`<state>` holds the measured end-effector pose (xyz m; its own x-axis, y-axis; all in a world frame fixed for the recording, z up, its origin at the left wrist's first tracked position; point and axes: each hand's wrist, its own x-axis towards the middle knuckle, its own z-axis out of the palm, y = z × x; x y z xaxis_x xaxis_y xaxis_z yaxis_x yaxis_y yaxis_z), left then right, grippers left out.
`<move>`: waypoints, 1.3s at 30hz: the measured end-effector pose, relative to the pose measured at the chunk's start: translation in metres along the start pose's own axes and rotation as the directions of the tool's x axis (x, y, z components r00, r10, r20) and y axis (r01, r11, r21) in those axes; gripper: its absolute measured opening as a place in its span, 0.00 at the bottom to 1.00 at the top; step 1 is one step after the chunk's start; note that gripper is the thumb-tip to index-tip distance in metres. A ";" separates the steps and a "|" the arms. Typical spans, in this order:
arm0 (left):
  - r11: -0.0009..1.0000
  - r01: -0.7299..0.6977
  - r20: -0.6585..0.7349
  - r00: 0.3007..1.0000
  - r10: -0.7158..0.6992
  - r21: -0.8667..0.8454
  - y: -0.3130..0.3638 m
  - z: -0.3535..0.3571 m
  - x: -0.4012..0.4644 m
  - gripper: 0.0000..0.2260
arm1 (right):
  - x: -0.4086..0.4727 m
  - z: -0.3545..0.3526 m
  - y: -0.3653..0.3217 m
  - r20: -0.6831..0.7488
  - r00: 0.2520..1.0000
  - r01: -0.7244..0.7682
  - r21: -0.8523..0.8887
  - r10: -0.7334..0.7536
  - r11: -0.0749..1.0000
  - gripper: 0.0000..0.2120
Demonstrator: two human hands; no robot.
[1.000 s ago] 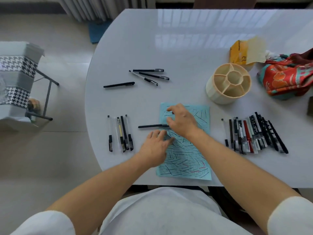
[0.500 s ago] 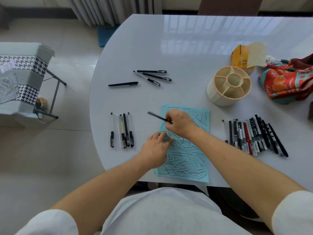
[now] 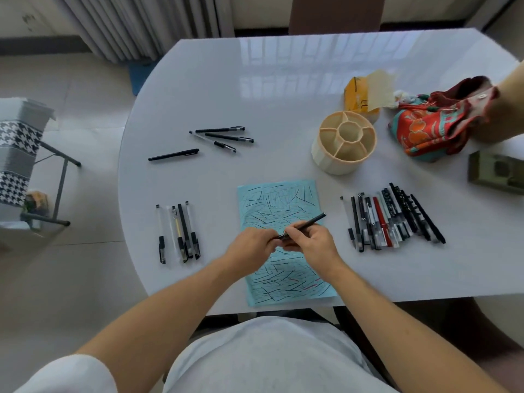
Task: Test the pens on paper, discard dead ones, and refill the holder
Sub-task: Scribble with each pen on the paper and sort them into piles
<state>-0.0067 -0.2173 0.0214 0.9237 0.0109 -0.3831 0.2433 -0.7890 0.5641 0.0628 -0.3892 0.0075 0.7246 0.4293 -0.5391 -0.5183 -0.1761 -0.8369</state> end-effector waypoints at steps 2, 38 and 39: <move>0.997 -0.029 -0.017 0.999 0.031 0.071 0.002 -0.002 0.003 0.13 | -0.002 -0.001 0.000 -0.072 0.997 0.022 -0.014 -0.023 1.000 0.06; 0.974 -0.082 0.056 0.996 0.072 0.211 -0.043 0.000 0.027 0.16 | 0.092 -0.007 -0.039 -0.190 0.922 0.189 -0.540 -0.337 0.820 0.07; 0.975 -0.078 0.055 0.996 0.068 0.208 -0.042 0.000 0.027 0.16 | 0.092 -0.007 -0.040 -0.194 0.912 0.197 -0.568 -0.362 0.799 0.07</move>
<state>0.0079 -0.1834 -0.0127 0.9205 -0.0764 -0.3832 0.1038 -0.8977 0.4282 0.1536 -0.3490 -0.0098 0.9365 0.2835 -0.2065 -0.0137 -0.5589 -0.8291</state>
